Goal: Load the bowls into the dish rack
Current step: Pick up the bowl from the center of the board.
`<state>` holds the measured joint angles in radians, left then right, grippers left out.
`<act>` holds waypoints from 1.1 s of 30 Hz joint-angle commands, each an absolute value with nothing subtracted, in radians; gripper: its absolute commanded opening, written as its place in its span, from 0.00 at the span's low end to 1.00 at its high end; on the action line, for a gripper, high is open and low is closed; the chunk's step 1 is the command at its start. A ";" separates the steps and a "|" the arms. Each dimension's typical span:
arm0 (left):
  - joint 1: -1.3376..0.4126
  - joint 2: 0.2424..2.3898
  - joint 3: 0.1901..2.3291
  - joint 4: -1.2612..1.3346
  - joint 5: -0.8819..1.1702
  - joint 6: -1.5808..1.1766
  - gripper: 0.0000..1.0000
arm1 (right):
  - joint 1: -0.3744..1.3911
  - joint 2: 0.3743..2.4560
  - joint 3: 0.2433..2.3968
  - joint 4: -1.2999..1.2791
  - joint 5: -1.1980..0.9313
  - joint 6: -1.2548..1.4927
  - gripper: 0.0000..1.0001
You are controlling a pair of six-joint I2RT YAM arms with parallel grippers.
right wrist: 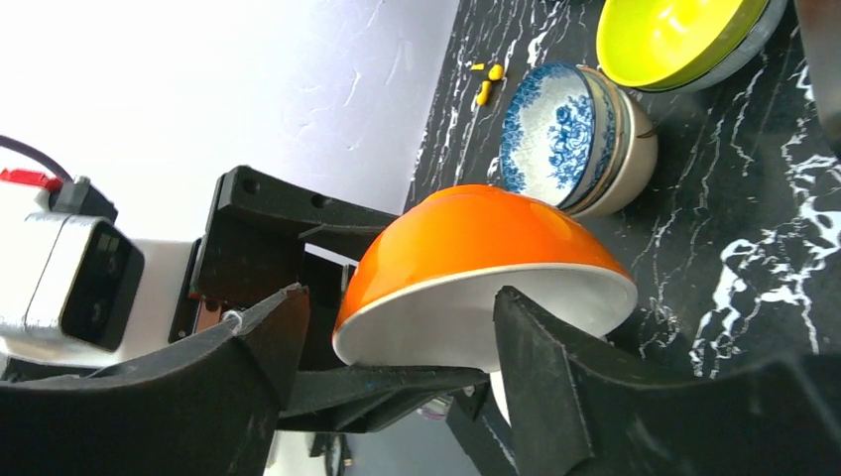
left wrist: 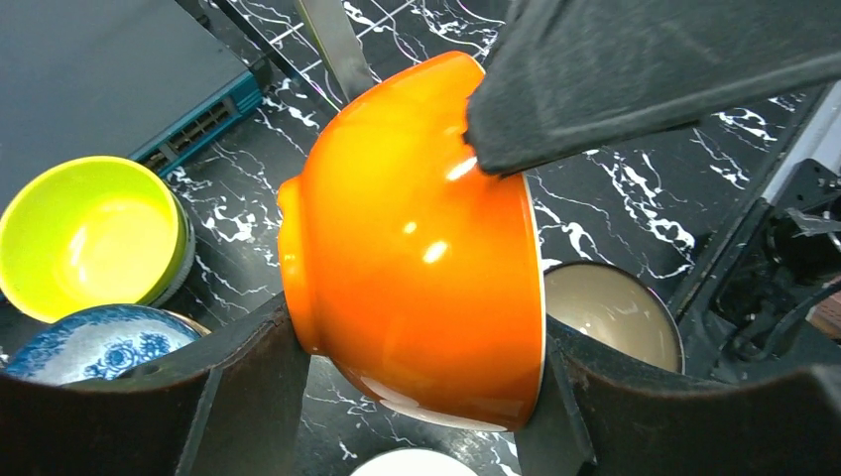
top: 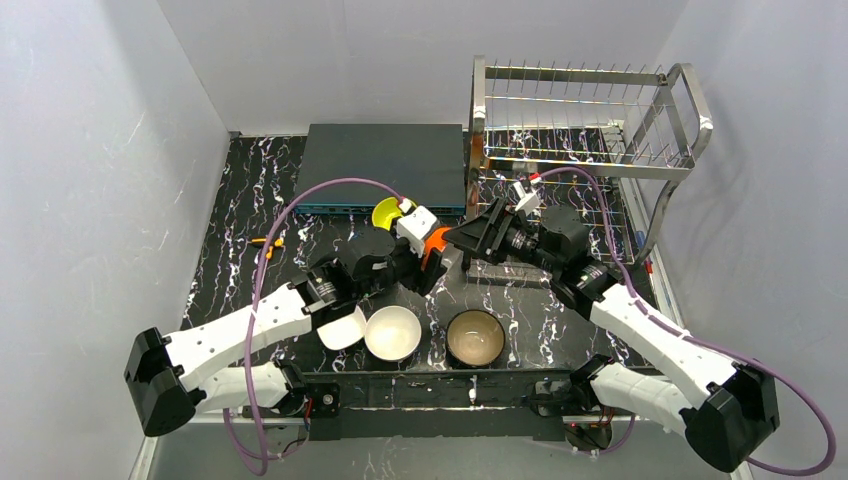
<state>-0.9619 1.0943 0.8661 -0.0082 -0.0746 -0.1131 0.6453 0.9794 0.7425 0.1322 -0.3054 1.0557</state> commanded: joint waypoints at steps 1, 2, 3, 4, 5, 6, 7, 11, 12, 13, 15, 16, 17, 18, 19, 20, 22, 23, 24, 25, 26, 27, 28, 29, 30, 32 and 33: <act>-0.995 1.104 0.930 0.037 -0.169 -0.042 0.00 | 0.645 1.004 0.725 0.295 -0.336 1.146 0.69; -1.000 1.106 0.931 0.035 -0.180 -0.036 0.00 | 0.646 1.013 0.724 0.305 -0.342 1.154 0.62; -1.008 1.110 0.931 0.035 -0.196 -0.029 0.00 | 0.646 1.023 0.725 0.317 -0.350 1.162 0.57; -1.014 1.112 0.931 0.035 -0.213 -0.024 0.00 | 0.644 1.030 0.725 0.325 -0.361 1.171 0.51; -1.021 1.113 0.930 0.034 -0.226 -0.017 0.00 | 0.645 1.035 0.725 0.334 -0.366 1.180 0.47; -1.027 1.116 0.931 0.035 -0.238 -0.012 0.00 | 0.646 1.039 0.725 0.351 -0.373 1.192 0.43; -1.032 1.120 0.931 0.035 -0.249 -0.006 0.00 | 0.646 1.043 0.720 0.367 -0.378 1.204 0.38; -1.048 1.130 0.934 0.020 -0.293 -0.004 0.00 | 0.647 1.043 0.720 0.372 -0.377 1.223 0.15; -1.049 1.129 0.932 0.016 -0.296 -0.005 0.00 | 0.646 1.040 0.720 0.369 -0.374 1.221 0.11; -1.050 1.129 0.930 0.013 -0.297 -0.005 0.00 | 0.646 1.037 0.721 0.365 -0.371 1.214 0.06; -1.051 1.126 0.926 0.013 -0.295 -0.007 0.00 | 0.646 1.030 0.722 0.348 -0.364 1.193 0.01; -1.051 1.123 0.925 0.010 -0.292 -0.012 0.00 | 0.646 1.026 0.727 0.332 -0.359 1.179 0.01; -1.051 1.119 0.924 0.010 -0.292 -0.019 0.00 | 0.646 1.021 0.732 0.315 -0.352 1.163 0.01; -1.051 1.114 0.921 0.012 -0.290 -0.027 0.05 | 0.645 1.016 0.736 0.288 -0.348 1.146 0.01; -1.052 1.107 0.916 0.017 -0.289 -0.033 0.15 | 0.645 1.012 0.741 0.267 -0.340 1.128 0.01; -1.051 1.099 0.904 0.027 -0.288 -0.037 0.27 | 0.646 1.004 0.743 0.244 -0.329 1.111 0.01; -1.051 1.080 0.882 0.046 -0.284 -0.051 0.50 | 0.644 0.981 0.747 0.193 -0.301 1.069 0.01; -1.052 1.071 0.874 0.050 -0.283 -0.062 0.61 | 0.644 0.969 0.747 0.172 -0.286 1.048 0.01; -1.051 1.060 0.868 0.049 -0.288 -0.075 0.72 | 0.645 0.958 0.747 0.149 -0.269 1.025 0.01; -1.051 1.051 0.863 0.044 -0.295 -0.092 0.83 | 0.645 0.947 0.745 0.135 -0.260 0.999 0.01; -1.051 1.040 0.858 0.038 -0.306 -0.115 0.94 | 0.644 0.939 0.744 0.121 -0.255 0.965 0.01; -1.051 1.031 0.852 0.030 -0.316 -0.138 0.98 | 0.644 0.932 0.744 0.105 -0.254 0.938 0.01; -1.051 1.023 0.848 0.023 -0.322 -0.155 0.98 | 0.644 0.928 0.747 0.086 -0.255 0.913 0.01; -1.050 1.016 0.844 0.015 -0.321 -0.168 0.98 | 0.644 0.925 0.749 0.064 -0.253 0.885 0.01; -1.050 1.009 0.842 0.008 -0.315 -0.180 0.98 | 0.644 0.923 0.758 0.040 -0.251 0.861 0.01; -1.050 1.000 0.840 -0.016 -0.293 -0.203 0.98 | 0.644 0.918 0.770 -0.011 -0.241 0.810 0.01; -1.050 0.996 0.837 -0.029 -0.283 -0.215 0.98 | 0.643 0.914 0.775 -0.041 -0.235 0.778 0.01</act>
